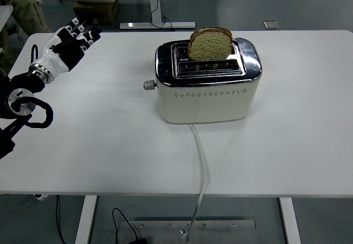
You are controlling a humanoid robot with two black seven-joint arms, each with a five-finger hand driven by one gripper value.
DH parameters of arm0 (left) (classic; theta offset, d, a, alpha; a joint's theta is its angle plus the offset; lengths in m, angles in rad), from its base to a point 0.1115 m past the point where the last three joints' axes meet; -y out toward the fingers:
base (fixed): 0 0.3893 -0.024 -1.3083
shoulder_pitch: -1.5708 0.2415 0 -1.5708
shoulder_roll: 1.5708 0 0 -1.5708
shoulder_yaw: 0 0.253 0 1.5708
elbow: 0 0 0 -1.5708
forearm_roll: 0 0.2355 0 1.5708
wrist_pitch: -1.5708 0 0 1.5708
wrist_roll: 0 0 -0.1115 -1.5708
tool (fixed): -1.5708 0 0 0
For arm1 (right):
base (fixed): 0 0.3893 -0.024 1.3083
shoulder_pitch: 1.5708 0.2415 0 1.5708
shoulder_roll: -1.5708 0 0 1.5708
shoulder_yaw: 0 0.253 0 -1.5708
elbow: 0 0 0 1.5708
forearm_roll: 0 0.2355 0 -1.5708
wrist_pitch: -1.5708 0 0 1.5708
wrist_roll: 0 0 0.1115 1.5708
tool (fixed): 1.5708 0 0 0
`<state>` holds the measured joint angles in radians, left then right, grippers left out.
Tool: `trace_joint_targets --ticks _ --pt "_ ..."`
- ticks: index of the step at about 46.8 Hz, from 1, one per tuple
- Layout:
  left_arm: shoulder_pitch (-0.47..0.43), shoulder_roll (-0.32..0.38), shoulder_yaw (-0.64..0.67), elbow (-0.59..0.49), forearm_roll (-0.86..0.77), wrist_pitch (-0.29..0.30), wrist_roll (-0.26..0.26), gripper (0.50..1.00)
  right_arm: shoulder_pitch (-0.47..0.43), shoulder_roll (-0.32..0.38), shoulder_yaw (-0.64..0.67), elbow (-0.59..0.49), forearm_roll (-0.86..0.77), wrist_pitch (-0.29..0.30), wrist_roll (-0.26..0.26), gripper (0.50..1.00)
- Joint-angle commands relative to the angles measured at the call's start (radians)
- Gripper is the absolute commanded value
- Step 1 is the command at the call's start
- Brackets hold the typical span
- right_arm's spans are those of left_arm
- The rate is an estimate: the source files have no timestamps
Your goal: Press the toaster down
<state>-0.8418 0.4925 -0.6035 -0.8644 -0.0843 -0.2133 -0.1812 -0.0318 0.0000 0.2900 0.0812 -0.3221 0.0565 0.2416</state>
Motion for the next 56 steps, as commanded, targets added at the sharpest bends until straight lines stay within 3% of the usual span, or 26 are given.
trace_joint_targets --ticks 1,11,22,33,41,47,56 --pt "-0.002 0.023 0.001 -0.042 0.000 0.012 0.002 1.000 0.000 0.000 0.000 0.000 0.000 0.000 0.001 0.998" --pt "-0.003 0.135 0.007 -0.235 0.003 0.065 0.009 1.000 0.001 0.000 0.000 0.000 0.000 -0.001 0.001 0.998" --pt "-0.042 0.264 0.010 -0.338 0.041 0.058 0.091 1.000 0.001 0.000 0.000 0.000 0.000 0.000 0.001 0.998" --pt "-0.149 0.353 0.083 -0.459 0.213 0.048 0.163 1.000 0.001 0.000 -0.002 0.000 0.000 0.000 -0.001 0.998" --pt "-0.284 0.380 0.241 -0.504 0.343 -0.029 0.170 1.000 0.003 0.000 -0.002 0.000 0.000 0.000 0.001 0.998" --pt "-0.382 0.386 0.376 -0.510 0.461 -0.132 0.183 1.000 0.003 0.000 -0.002 0.000 0.000 0.000 0.001 0.998" --pt "-0.430 0.435 0.433 -0.545 0.566 -0.238 0.210 1.000 0.003 0.000 -0.002 0.000 0.000 0.000 0.001 0.998"
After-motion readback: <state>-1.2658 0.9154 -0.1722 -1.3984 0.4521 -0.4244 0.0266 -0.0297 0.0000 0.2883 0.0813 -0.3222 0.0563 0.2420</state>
